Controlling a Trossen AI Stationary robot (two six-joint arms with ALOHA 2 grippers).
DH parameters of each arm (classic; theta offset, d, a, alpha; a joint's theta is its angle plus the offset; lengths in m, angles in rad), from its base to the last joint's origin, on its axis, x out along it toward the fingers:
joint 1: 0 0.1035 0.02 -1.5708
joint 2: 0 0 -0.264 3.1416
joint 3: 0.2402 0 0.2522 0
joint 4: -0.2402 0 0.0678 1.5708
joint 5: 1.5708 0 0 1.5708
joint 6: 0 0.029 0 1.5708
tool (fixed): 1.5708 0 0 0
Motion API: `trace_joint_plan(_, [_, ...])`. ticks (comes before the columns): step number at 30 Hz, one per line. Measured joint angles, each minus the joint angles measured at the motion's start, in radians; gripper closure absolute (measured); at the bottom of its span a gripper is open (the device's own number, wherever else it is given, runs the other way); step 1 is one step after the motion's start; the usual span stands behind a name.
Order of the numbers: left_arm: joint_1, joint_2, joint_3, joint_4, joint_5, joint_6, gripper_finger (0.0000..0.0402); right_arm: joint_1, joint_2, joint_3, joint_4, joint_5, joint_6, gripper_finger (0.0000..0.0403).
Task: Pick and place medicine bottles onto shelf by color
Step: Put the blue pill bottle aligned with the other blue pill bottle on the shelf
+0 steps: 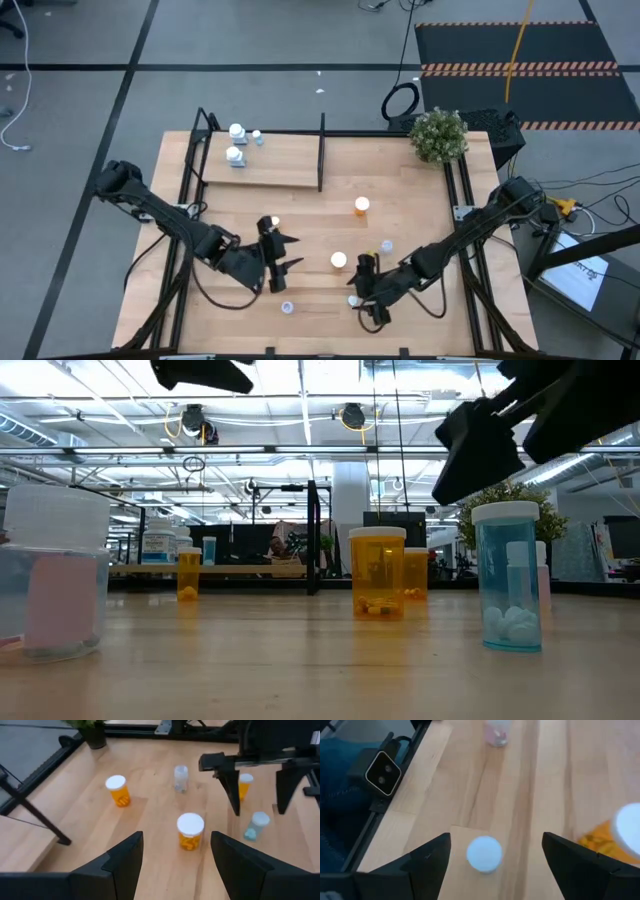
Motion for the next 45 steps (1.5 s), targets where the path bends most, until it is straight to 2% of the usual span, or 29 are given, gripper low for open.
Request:
trace_joint_plan(3, [0.0,0.036,0.0,0.027,0.009,0.032,0.0167,-0.006,0.014,0.005,-0.004,-0.045,0.0,0.0097])
trace_joint_plan(6, [0.007,0.059,0.0,0.058,0.044,0.053,0.0167,-0.019,0.013,-0.01,-0.004,-0.047,0.0,0.0107])
trace_joint_plan(14, [0.019,0.059,0.0,0.079,0.046,0.055,0.0167,-0.04,0.013,-0.04,-0.004,-0.084,-0.001,0.0126])
trace_joint_plan(28, [0.019,0.059,0.0,0.096,0.046,0.067,0.0167,-0.047,0.013,-0.109,0.151,-0.099,0.0,0.0132])
trace_joint_plan(45, [0.025,0.059,0.0,0.099,0.046,0.079,0.0167,-0.052,0.023,-0.109,0.172,-0.126,-0.008,0.0216])
